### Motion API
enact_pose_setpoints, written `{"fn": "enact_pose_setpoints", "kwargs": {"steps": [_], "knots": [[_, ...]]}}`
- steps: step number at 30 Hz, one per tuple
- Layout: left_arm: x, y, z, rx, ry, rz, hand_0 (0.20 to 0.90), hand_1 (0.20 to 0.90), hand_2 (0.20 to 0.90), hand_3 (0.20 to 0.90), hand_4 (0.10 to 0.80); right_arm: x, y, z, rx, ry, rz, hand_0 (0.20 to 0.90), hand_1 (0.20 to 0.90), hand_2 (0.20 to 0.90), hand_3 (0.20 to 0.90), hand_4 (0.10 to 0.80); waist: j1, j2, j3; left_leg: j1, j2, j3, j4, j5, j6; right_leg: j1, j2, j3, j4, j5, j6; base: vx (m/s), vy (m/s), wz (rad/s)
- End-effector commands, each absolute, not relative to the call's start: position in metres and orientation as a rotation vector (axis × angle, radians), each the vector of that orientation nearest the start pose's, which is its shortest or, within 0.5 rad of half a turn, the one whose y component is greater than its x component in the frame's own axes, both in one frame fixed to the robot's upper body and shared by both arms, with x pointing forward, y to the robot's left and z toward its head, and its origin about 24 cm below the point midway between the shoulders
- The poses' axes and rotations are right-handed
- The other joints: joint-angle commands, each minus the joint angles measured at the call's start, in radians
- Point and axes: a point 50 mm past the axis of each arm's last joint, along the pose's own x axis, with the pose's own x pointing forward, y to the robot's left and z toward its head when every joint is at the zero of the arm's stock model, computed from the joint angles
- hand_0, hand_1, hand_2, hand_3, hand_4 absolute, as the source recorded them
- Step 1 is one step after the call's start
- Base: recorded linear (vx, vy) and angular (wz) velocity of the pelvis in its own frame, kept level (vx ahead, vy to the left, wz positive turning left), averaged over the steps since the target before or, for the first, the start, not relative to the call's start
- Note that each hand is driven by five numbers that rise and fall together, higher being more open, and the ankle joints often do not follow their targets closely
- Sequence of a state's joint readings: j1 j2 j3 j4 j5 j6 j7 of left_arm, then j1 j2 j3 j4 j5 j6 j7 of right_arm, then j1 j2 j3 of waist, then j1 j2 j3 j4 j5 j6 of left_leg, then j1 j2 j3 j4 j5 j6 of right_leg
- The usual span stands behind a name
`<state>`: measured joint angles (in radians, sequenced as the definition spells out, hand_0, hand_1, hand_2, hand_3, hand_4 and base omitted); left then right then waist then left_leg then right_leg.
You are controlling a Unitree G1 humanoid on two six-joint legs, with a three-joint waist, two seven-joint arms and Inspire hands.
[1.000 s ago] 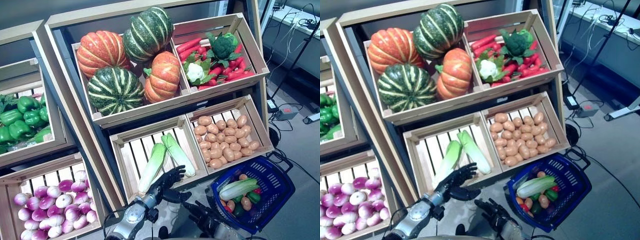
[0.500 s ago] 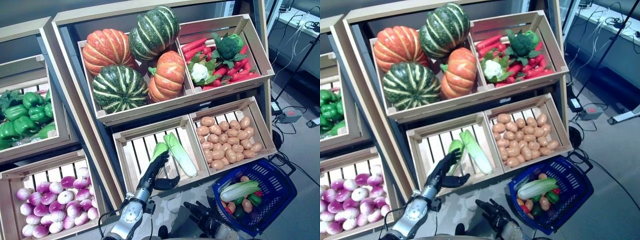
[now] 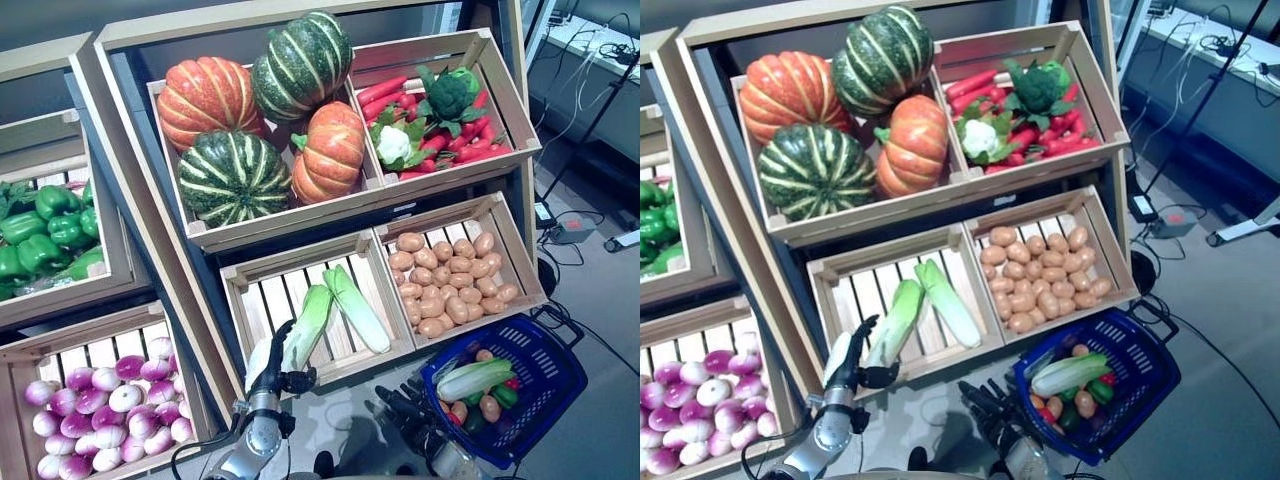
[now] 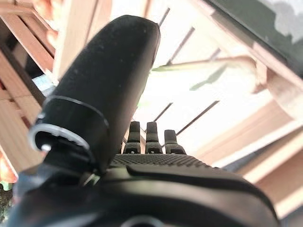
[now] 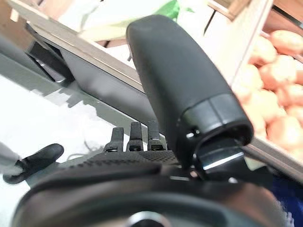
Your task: Put vegetables into the basket
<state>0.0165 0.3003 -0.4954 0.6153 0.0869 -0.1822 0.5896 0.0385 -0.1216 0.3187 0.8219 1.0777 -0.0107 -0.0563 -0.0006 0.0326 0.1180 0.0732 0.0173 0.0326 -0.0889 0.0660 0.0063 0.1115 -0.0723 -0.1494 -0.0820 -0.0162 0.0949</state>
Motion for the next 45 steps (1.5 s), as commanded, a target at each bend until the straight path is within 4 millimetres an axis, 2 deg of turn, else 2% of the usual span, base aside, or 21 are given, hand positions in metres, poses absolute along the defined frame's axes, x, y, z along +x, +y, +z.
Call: {"fn": "enact_pose_setpoints", "kwargs": {"steps": [1, 9, 18, 25, 28, 32, 36, 40, 45], "knots": [[0.263, 0.173, -0.026, 0.692, 0.021, 0.24, 0.9, 0.9, 0.9, 0.9, 0.8, 0.193, -0.142, -0.108, 0.832, 0.703, -0.269, 0.9, 0.9, 0.9, 0.9, 0.8, -0.016, -0.03, 0.071, -0.062, -0.022, 0.033, 0.17, -0.049, -0.001, -0.092, -0.02, -0.014, 0.185, 0.029, -0.073, -0.177, 0.053, -0.09], [0.288, 0.177, -0.006, 0.751, -0.061, 0.375, 0.9, 0.9, 0.9, 0.9, 0.8, 0.212, -0.153, -0.096, 0.833, 0.619, -0.273, 0.9, 0.9, 0.9, 0.9, 0.8, -0.034, -0.048, 0.167, -0.233, -0.01, 0.064, 0.431, -0.13, -0.004, -0.242, -0.036, -0.007, 0.415, -0.053, -0.099, -0.12, 0.046, -0.18], [0.31, 0.186, 0.012, 0.747, -0.095, 0.518, 0.9, 0.9, 0.9, 0.9, 0.8, 0.223, -0.165, -0.09, 0.816, 0.595, -0.327, 0.9, 0.9, 0.9, 0.9, 0.8, -0.066, -0.053, 0.211, -0.342, -0.022, 0.059, 0.563, -0.162, 0.008, -0.353, -0.036, 0.032, 0.549, -0.085, -0.11, -0.069, 0.036, -0.09], [0.31, 0.207, 0.009, 0.689, -0.014, 0.63, 0.9, 0.9, 0.9, 0.9, 0.8, 0.22, -0.178, -0.094, 0.806, 0.599, -0.365, 0.9, 0.9, 0.9, 0.9, 0.8, -0.086, -0.058, 0.227, -0.385, -0.014, 0.067, 0.644, -0.195, 0.021, -0.397, -0.034, 0.059, 0.628, -0.113, -0.119, -0.004, 0.033, -0.07], [0.31, 0.21, 0.009, 0.671, -0.001, 0.654, 0.9, 0.9, 0.9, 0.9, 0.8, 0.218, -0.18, -0.094, 0.796, 0.605, -0.372, 0.9, 0.9, 0.9, 0.9, 0.8, -0.089, -0.061, 0.234, -0.403, -0.012, 0.067, 0.68, -0.212, 0.025, -0.416, -0.034, 0.067, 0.663, -0.127, -0.121, 0.007, 0.023, -0.08], [0.316, 0.219, 0.018, 0.662, -0.007, 0.708, 0.9, 0.9, 0.9, 0.9, 0.8, 0.227, -0.181, -0.088, 0.781, 0.581, -0.362, 0.9, 0.9, 0.9, 0.9, 0.8, -0.097, -0.068, 0.257, -0.45, -0.002, 0.072, 0.739, -0.23, 0.033, -0.469, -0.02, 0.078, 0.721, -0.142, -0.128, -0.016, 0.012, -0.01], [0.323, 0.229, 0.027, 0.603, 0.012, 0.741, 0.9, 0.9, 0.9, 0.9, 0.8, 0.234, -0.18, -0.083, 0.776, 0.56, -0.355, 0.9, 0.9, 0.9, 0.9, 0.8, -0.102, -0.074, 0.276, -0.489, 0.001, 0.069, 0.768, -0.233, 0.037, -0.518, -0.006, 0.083, 0.752, -0.145, -0.129, -0.06, 0.018, 0.0], [0.334, 0.238, 0.035, 0.399, 0.075, 0.716, 0.9, 0.9, 0.9, 0.9, 0.8, 0.241, -0.18, -0.077, 0.773, 0.541, -0.36, 0.9, 0.9, 0.9, 0.9, 0.8, -0.108, -0.088, 0.299, -0.53, 0.006, 0.072, 0.809, -0.244, 0.044, -0.566, 0.003, 0.083, 0.789, -0.148, -0.128, -0.054, 0.0, -0.02], [0.351, 0.254, 0.055, 0.262, 0.105, 0.661, 0.9, 0.9, 0.9, 0.9, 0.8, 0.246, -0.186, -0.071, 0.777, 0.514, -0.368, 0.9, 0.9, 0.9, 0.9, 0.8, -0.118, -0.102, 0.331, -0.587, 0.019, 0.084, 0.862, -0.263, 0.055, -0.632, 0.01, 0.085, 0.842, -0.158, -0.125, -0.063, -0.021, -0.01]]}}
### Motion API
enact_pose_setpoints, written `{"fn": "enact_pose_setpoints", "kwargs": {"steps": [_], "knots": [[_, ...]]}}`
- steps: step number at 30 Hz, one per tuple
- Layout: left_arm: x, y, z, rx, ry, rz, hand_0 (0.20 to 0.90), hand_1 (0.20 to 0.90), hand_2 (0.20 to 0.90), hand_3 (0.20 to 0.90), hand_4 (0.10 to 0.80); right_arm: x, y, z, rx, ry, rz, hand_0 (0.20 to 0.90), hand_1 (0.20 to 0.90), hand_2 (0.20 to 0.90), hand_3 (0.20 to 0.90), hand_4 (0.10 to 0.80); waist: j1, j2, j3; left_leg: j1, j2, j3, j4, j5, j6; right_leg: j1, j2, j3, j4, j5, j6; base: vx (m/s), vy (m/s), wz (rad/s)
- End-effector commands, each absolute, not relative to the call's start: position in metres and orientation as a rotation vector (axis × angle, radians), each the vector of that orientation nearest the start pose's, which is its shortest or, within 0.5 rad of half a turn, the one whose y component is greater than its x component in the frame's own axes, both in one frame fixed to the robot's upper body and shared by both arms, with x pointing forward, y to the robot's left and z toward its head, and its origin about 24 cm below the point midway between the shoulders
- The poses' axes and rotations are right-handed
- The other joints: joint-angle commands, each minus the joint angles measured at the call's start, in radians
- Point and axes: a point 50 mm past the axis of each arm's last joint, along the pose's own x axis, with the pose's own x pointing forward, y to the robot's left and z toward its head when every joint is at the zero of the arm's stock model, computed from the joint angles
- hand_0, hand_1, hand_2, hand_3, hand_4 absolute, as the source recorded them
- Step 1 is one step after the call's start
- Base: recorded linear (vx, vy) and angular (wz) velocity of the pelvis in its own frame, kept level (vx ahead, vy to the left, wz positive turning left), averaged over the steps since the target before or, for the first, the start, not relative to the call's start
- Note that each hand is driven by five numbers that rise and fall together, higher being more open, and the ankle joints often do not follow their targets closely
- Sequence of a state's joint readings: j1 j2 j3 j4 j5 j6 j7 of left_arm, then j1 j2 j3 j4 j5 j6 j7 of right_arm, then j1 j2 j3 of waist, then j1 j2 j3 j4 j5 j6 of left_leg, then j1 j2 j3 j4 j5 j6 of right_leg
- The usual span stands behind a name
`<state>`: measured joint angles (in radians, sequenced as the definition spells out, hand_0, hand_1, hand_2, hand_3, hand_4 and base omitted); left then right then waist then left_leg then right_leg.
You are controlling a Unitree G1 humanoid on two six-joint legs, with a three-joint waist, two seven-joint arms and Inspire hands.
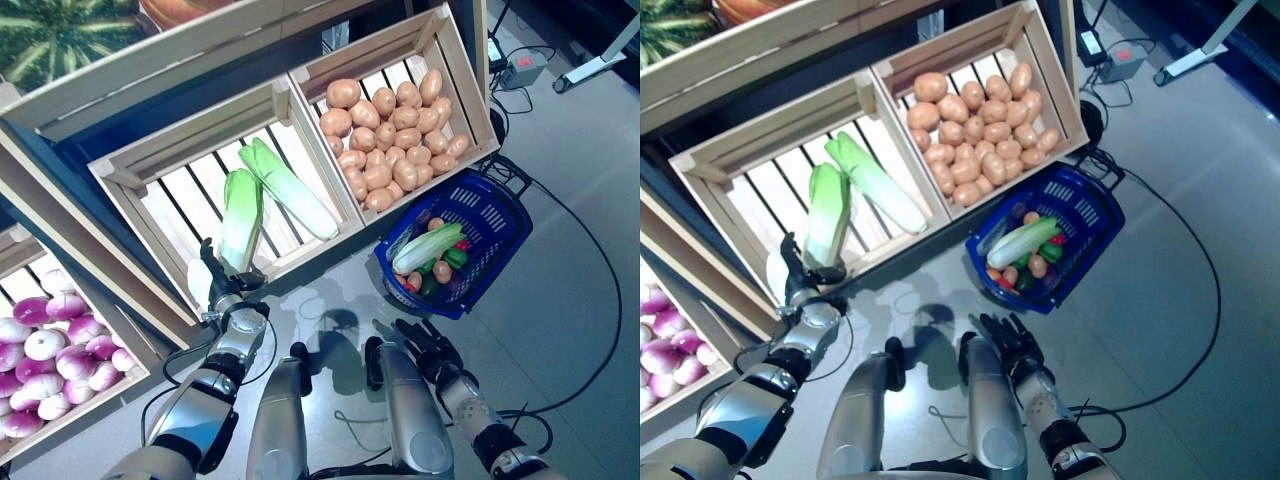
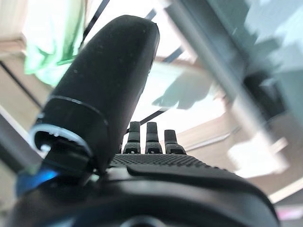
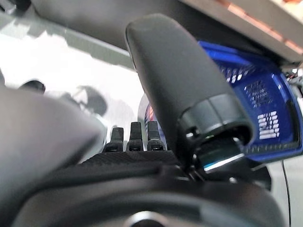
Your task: Put vegetables into the basket
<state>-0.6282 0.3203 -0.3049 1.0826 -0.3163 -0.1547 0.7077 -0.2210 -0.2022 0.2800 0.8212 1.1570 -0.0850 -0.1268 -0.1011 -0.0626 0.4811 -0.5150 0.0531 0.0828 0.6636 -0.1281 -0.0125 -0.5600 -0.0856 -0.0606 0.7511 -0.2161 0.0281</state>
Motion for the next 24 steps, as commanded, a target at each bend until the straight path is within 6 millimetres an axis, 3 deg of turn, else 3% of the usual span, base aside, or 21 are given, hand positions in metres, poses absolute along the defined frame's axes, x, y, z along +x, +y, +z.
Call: {"fn": "enact_pose_setpoints", "kwargs": {"steps": [1, 3, 13, 14, 15, 16, 17, 24], "knots": [[0.353, 0.258, 0.059, 0.25, 0.106, 0.654, 0.9, 0.9, 0.9, 0.9, 0.8, 0.248, -0.188, -0.07, 0.777, 0.506, -0.367, 0.9, 0.9, 0.9, 0.9, 0.8, -0.021, -0.009, -0.027, -0.009, -0.014, 0.037, 0.121, -0.074, 0.076, 0.027, 0.025, -0.003, 0.022, 0.039, -0.058, -0.073, 0.001, 0.01], [0.355, 0.266, 0.065, 0.231, 0.118, 0.679, 0.9, 0.9, 0.9, 0.9, 0.8, 0.25, -0.192, -0.067, 0.779, 0.489, -0.367, 0.9, 0.9, 0.9, 0.9, 0.8, -0.029, -0.01, -0.015, -0.02, -0.011, 0.037, 0.159, -0.118, 0.075, 0.014, 0.028, 0.002, 0.059, 0.001, -0.054, 0.025, 0.027, 0.04], [0.358, 0.292, 0.072, 0.073, 0.242, 0.705, 0.9, 0.9, 0.9, 0.9, 0.8, 0.256, -0.203, -0.055, 0.805, 0.403, -0.339, 0.9, 0.9, 0.9, 0.9, 0.8, -0.062, -0.012, 0.018, -0.098, 0.013, 0.065, 0.242, -0.173, 0.081, -0.077, 0.031, 0.002, 0.141, -0.042, -0.063, -0.044, 0.036, -0.04], [0.358, 0.293, 0.072, 0.066, 0.253, 0.699, 0.768, 0.768, 0.768, 0.768, 0.712, 0.258, -0.203, -0.054, 0.806, 0.395, -0.336, 0.9, 0.9, 0.9, 0.9, 0.8, -0.064, -0.012, 0.02, -0.105, 0.015, 0.066, 0.251, -0.177, 0.081, -0.085, 0.031, 0.003, 0.148, -0.045, -0.065, -0.032, 0.037, -0.02], [0.359, 0.293, 0.073, 0.066, 0.259, 0.702, 0.709, 0.709, 0.709, 0.709, 0.673, 0.26, -0.203, -0.052, 0.808, 0.389, -0.332, 0.9, 0.9, 0.9, 0.9, 0.8, -0.065, -0.011, 0.02, -0.108, 0.015, 0.067, 0.255, -0.181, 0.081, -0.088, 0.032, 0.002, 0.152, -0.048, -0.065, 0.0, 0.0, 0.0], [0.358, 0.295, 0.074, 0.073, 0.26, 0.71, 0.549, 0.549, 0.549, 0.549, 0.566, 0.261, -0.204, -0.05, 0.809, 0.381, -0.328, 0.9, 0.9, 0.9, 0.9, 0.8, -0.065, -0.011, 0.02, -0.109, 0.015, 0.067, 0.259, -0.184, 0.08, -0.09, 0.031, 0.002, 0.156, -0.051, -0.066, -0.011, 0.031, -0.01], [0.358, 0.299, 0.075, 0.084, 0.267, 0.728, 0.3, 0.3, 0.3, 0.3, 0.4, 0.265, -0.204, -0.046, 0.813, 0.36, -0.322, 0.9, 0.9, 0.9, 0.9, 0.8, -0.066, -0.01, 0.022, -0.11, 0.016, 0.068, 0.263, -0.19, 0.079, -0.092, 0.031, 0.0, 0.162, -0.059, -0.068, -0.011, 0.031, -0.02], [0.357, 0.302, 0.078, 0.131, 0.262, 0.73, 0.3, 0.3, 0.3, 0.3, 0.4, 0.269, -0.203, -0.038, 0.825, 0.334, -0.318, 0.9, 0.9, 0.9, 0.9, 0.8, -0.067, -0.004, 0.024, -0.1, 0.014, 0.069, 0.271, -0.206, 0.075, -0.087, 0.027, 0.0, 0.174, -0.074, -0.07, 0.003, 0.009, 0.02]]}}
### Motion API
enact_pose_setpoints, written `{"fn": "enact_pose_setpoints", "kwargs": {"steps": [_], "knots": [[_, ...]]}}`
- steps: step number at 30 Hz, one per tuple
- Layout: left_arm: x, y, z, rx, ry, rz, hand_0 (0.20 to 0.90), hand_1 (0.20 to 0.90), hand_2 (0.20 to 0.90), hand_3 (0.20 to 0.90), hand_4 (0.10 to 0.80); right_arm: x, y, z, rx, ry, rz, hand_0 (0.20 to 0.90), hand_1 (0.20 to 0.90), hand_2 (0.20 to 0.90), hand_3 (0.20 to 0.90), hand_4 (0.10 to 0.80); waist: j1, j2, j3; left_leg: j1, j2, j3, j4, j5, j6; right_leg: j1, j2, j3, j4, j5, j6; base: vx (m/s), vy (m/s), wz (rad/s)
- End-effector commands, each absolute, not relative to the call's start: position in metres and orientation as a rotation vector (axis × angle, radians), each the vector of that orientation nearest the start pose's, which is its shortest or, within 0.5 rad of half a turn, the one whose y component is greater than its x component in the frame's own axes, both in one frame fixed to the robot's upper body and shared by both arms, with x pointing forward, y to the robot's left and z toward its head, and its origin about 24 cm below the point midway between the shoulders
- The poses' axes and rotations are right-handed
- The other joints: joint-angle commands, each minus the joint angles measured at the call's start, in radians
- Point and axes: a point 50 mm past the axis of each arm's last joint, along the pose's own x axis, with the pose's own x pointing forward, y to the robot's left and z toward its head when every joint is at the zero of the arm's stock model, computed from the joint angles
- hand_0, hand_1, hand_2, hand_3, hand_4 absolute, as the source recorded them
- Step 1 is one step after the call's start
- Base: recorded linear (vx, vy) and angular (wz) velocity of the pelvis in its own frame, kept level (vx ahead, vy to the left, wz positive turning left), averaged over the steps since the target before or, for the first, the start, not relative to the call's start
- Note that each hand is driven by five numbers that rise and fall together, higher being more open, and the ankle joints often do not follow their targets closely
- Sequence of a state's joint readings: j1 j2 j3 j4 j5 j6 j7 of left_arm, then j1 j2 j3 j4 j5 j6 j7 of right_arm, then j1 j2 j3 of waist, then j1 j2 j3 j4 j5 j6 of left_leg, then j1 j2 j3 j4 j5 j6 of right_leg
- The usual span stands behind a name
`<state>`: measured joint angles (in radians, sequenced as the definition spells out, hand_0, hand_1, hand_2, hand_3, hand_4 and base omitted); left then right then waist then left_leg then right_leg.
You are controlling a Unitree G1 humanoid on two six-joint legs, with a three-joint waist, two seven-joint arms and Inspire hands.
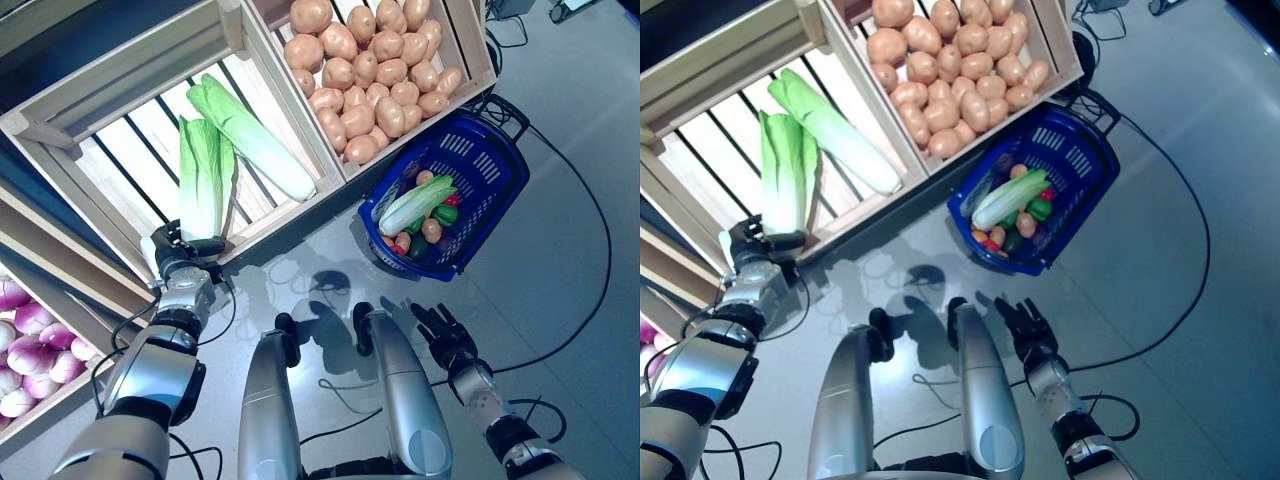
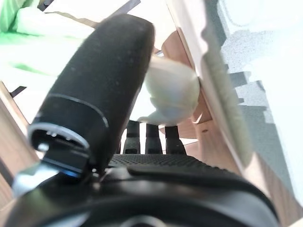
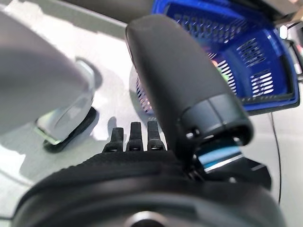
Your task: Put vegetables into the basket
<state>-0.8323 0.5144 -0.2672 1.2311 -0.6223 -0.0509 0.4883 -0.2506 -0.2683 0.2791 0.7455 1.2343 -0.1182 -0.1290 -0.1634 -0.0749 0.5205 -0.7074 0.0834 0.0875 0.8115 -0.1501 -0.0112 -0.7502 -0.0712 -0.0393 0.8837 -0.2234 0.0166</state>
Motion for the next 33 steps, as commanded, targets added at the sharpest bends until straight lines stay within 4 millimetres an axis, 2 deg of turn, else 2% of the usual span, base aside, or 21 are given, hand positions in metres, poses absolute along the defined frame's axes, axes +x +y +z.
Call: {"fn": "enact_pose_setpoints", "kwargs": {"steps": [1, 9, 13, 14, 15, 19, 25, 28, 33], "knots": [[0.357, 0.302, 0.077, 0.152, 0.265, 0.726, 0.3, 0.3, 0.3, 0.3, 0.4, 0.269, -0.204, -0.039, 0.826, 0.329, -0.319, 0.9, 0.9, 0.9, 0.9, 0.8, -0.006, 0.01, -0.016, 0.1, -0.017, 0.066, 0.121, -0.186, 0.073, 0.108, 0.011, -0.021, 0.04, -0.068, -0.059, 0.0, 0.0, 0.0], [0.353, 0.307, 0.076, 0.205, 0.262, 0.696, 0.3, 0.3, 0.3, 0.3, 0.4, 0.271, -0.204, -0.037, 0.838, 0.326, -0.319, 0.9, 0.9, 0.9, 0.9, 0.8, -0.006, 0.019, -0.032, 0.154, -0.021, 0.068, 0.074, -0.175, 0.068, 0.148, 0.009, -0.017, 0.009, -0.058, -0.053, 0.006, -0.001, 0.0], [0.347, 0.312, 0.071, 0.221, 0.251, 0.703, 0.3, 0.3, 0.3, 0.3, 0.4, 0.266, -0.202, -0.039, 0.839, 0.332, -0.315, 0.9, 0.9, 0.9, 0.9, 0.8, -0.006, 0.029, -0.062, 0.226, -0.022, 0.066, -0.005, -0.151, 0.059, 0.208, 0.001, -0.014, -0.049, -0.043, -0.042, 0.045, -0.025, -0.04], [0.346, 0.312, 0.07, 0.225, 0.245, 0.704, 0.3, 0.3, 0.3, 0.3, 0.4, 0.265, -0.201, -0.04, 0.84, 0.335, -0.316, 0.9, 0.9, 0.9, 0.9, 0.8, -0.005, 0.031, -0.072, 0.242, -0.022, 0.065, -0.026, -0.142, 0.056, 0.224, -0.002, -0.014, -0.068, -0.036, -0.041, -0.032, -0.056, -0.02], [0.344, 0.314, 0.07, 0.23, 0.232, 0.708, 0.3, 0.3, 0.3, 0.3, 0.4, 0.264, -0.201, -0.041, 0.842, 0.335, -0.318, 0.9, 0.9, 0.9, 0.9, 0.8, -0.003, 0.033, -0.085, 0.256, -0.02, 0.069, -0.069, -0.099, 0.057, 0.236, -0.004, -0.018, -0.109, 0.001, -0.046, -0.021, -0.067, 0.01], [0.337, 0.315, 0.065, 0.235, 0.202, 0.711, 0.3, 0.3, 0.3, 0.3, 0.4, 0.255, -0.2, -0.048, 0.843, 0.351, -0.338, 0.9, 0.9, 0.9, 0.9, 0.8, 0.005, 0.049, -0.132, 0.342, -0.02, 0.065, -0.184, -0.051, 0.04, 0.316, -0.015, -0.02, -0.206, 0.033, -0.038, 0.049, -0.052, -0.04], [0.326, 0.31, 0.055, 0.292, 0.154, 0.693, 0.3, 0.3, 0.3, 0.3, 0.4, 0.239, -0.197, -0.059, 0.863, 0.378, -0.366, 0.9, 0.9, 0.9, 0.9, 0.8, 0.028, 0.066, -0.216, 0.487, -0.045, 0.053, -0.385, 0.029, 0.02, 0.468, -0.034, -0.051, -0.402, 0.089, -0.018, 0.079, -0.068, 0.08], [0.319, 0.302, 0.045, 0.274, 0.154, 0.691, 0.3, 0.3, 0.3, 0.3, 0.4, 0.232, -0.194, -0.063, 0.856, 0.389, -0.385, 0.9, 0.9, 0.9, 0.9, 0.8, 0.04, 0.073, -0.264, 0.547, -0.061, 0.042, -0.476, 0.065, 0.014, 0.544, -0.034, -0.068, -0.508, 0.121, -0.012, 0.075, -0.058, 0.13], [0.302, 0.284, 0.016, 0.154, 0.182, 0.686, 0.3, 0.3, 0.3, 0.3, 0.4, 0.224, -0.189, -0.068, 0.837, 0.416, -0.414, 0.9, 0.9, 0.9, 0.9, 0.8, 0.064, 0.086, -0.335, 0.646, -0.086, 0.012, -0.605, 0.101, 0.005, 0.681, -0.022, -0.086, -0.666, 0.155, -0.007, 0.094, -0.055, 0.1]]}}
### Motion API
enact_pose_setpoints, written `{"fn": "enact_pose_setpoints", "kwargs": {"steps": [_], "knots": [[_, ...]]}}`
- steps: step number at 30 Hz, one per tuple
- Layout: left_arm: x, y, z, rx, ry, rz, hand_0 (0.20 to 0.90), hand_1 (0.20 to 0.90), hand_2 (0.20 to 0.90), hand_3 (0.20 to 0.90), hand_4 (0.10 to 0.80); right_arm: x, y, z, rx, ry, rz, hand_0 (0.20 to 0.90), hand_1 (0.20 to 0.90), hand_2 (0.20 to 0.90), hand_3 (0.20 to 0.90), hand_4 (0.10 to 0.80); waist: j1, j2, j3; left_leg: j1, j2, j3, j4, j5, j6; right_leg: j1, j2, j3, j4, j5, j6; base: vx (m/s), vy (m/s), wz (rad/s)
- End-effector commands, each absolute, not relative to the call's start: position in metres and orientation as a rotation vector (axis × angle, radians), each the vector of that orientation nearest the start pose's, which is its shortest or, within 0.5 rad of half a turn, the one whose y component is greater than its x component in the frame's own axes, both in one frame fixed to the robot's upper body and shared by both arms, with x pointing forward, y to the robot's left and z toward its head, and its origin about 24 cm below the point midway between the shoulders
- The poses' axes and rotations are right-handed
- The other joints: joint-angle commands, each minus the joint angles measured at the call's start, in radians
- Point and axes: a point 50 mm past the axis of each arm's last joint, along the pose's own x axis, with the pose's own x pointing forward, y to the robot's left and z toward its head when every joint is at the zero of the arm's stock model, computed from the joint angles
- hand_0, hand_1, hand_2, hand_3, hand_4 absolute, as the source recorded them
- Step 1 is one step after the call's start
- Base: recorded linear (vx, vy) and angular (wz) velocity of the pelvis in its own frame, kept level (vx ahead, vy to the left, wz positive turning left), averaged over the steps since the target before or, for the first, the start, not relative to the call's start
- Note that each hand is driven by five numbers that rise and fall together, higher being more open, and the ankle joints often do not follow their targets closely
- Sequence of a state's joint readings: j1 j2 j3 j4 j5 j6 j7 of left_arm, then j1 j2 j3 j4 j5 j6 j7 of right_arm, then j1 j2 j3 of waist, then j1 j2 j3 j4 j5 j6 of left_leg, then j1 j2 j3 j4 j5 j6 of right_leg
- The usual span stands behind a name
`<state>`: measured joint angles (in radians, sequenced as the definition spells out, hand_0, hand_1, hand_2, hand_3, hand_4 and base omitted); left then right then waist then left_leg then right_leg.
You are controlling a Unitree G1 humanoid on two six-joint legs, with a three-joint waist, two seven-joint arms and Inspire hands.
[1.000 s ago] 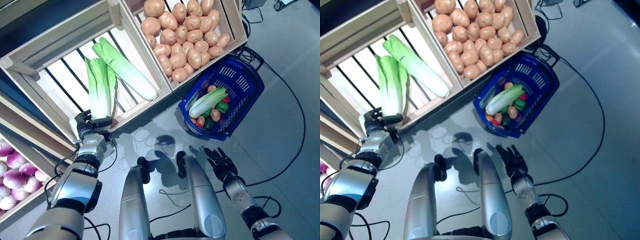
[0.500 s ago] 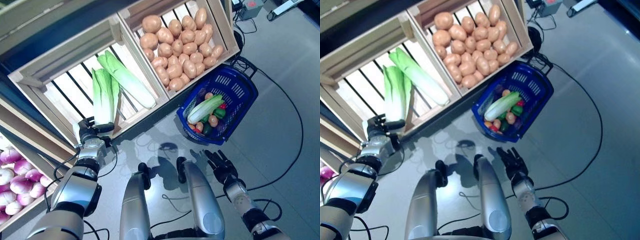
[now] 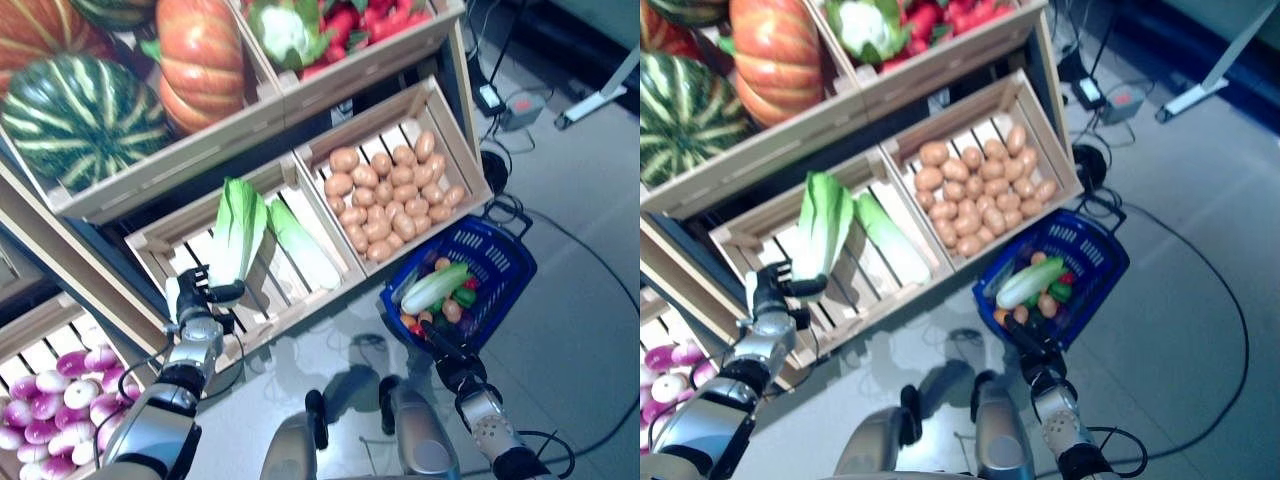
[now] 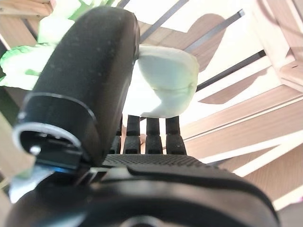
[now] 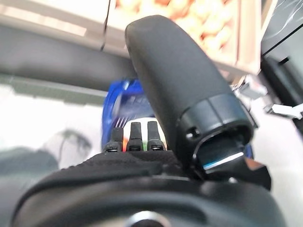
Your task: Put vegetables into the basket
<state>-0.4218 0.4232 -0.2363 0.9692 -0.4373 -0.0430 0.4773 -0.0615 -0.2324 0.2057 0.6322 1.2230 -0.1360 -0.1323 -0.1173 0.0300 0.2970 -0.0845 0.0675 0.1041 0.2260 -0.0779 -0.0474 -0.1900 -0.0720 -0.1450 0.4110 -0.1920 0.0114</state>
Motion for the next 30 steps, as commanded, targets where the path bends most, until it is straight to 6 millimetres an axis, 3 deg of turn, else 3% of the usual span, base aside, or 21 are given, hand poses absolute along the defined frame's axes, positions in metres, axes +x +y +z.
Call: {"fn": "enact_pose_setpoints", "kwargs": {"steps": [1, 5, 9, 12, 19, 30], "knots": [[0.299, 0.28, 0.011, 0.129, 0.188, 0.686, 0.3, 0.3, 0.3, 0.3, 0.4, 0.224, -0.187, -0.069, 0.832, 0.421, -0.406, 0.9, 0.9, 0.9, 0.9, 0.8, 0.023, -0.018, -0.123, 0.04, -0.073, -0.01, -0.041, 0.033, 0.041, 0.141, -0.02, 0.017, -0.217, 0.129, 0.0, 0.056, -0.053, 0.18], [0.288, 0.255, -0.003, 0.077, 0.164, 0.649, 0.3, 0.3, 0.3, 0.3, 0.4, 0.222, -0.174, -0.068, 0.836, 0.401, -0.356, 0.9, 0.9, 0.9, 0.9, 0.8, 0.048, -0.015, -0.163, 0.101, -0.08, -0.039, -0.147, 0.068, 0.041, 0.215, -0.013, 0.008, -0.308, 0.164, 0.01, 0.053, -0.08, 0.13], [0.285, 0.239, 0.001, 0.096, 0.094, 0.594, 0.3, 0.3, 0.3, 0.3, 0.4, 0.222, -0.165, -0.064, 0.84, 0.388, -0.278, 0.9, 0.9, 0.9, 0.9, 0.8, 0.061, -0.015, -0.187, 0.135, -0.079, -0.055, -0.226, 0.098, 0.038, 0.248, -0.009, 0.009, -0.371, 0.196, 0.02, 0.042, -0.053, 0.1], [0.286, 0.214, 0.017, 0.085, -0.017, 0.481, 0.3, 0.3, 0.3, 0.3, 0.4, 0.224, -0.151, -0.057, 0.884, 0.369, -0.117, 0.9, 0.9, 0.9, 0.9, 0.8, 0.081, -0.017, -0.206, 0.157, -0.08, -0.07, -0.295, 0.128, 0.039, 0.271, -0.005, 0.002, -0.431, 0.228, 0.028, 0.025, -0.063, 0.13], [0.282, 0.176, 0.047, 0.11, -0.18, 0.213, 0.3, 0.3, 0.3, 0.3, 0.4, 0.233, -0.141, -0.045, 0.916, 0.317, 0.05, 0.9, 0.9, 0.9, 0.9, 0.8, 0.125, -0.044, -0.223, 0.152, -0.081, -0.088, -0.313, 0.129, 0.04, 0.289, -0.005, -0.02, -0.49, 0.263, 0.036, 0.01, -0.071, 0.07], [0.276, 0.146, 0.082, 0.233, -0.397, -0.034, 0.3, 0.3, 0.3, 0.3, 0.4, 0.255, -0.137, -0.019, 0.962, 0.224, 0.21, 0.9, 0.9, 0.9, 0.9, 0.8, 0.157, -0.073, -0.228, 0.173, -0.075, -0.076, -0.313, 0.112, 0.048, 0.31, 0.001, -0.031, -0.498, 0.265, 0.038, 0.023, -0.021, 0.03]]}}
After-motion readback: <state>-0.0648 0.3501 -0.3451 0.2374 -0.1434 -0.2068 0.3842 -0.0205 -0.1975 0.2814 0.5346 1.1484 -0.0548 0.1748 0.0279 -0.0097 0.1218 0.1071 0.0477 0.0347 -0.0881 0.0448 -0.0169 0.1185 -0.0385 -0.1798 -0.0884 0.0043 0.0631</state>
